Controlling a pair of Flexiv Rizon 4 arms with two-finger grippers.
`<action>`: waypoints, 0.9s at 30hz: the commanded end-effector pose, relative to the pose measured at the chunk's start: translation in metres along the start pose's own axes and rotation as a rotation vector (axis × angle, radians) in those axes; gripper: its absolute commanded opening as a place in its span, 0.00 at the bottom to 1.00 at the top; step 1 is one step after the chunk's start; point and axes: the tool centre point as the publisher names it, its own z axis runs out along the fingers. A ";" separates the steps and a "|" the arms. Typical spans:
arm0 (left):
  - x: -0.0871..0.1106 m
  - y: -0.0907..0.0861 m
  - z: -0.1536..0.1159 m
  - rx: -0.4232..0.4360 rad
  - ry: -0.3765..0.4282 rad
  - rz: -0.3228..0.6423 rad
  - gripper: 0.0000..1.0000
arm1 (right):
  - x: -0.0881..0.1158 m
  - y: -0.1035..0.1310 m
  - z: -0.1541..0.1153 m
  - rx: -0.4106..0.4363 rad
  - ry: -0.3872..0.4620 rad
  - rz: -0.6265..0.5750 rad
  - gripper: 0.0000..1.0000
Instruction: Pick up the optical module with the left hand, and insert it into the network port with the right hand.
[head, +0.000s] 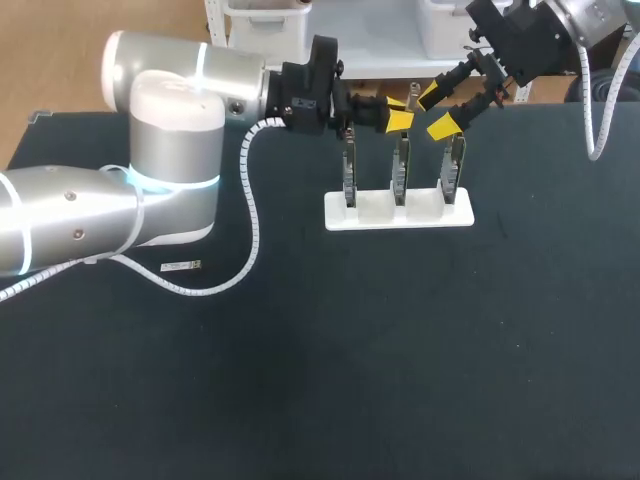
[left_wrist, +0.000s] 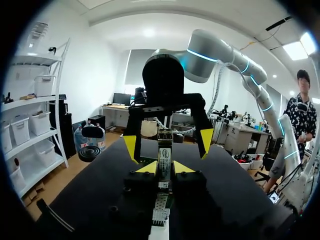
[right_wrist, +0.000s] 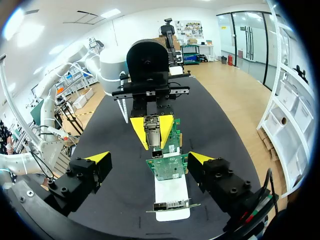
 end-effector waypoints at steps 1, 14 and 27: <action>-0.001 0.003 0.002 0.005 0.004 0.005 0.00 | 0.000 0.001 0.000 0.002 0.000 0.000 1.00; -0.001 0.004 0.001 0.003 0.007 0.007 0.00 | 0.000 0.001 0.000 0.002 0.000 0.000 1.00; -0.001 0.004 0.001 0.003 0.007 0.007 0.00 | 0.004 -0.001 -0.009 0.039 0.011 0.011 1.00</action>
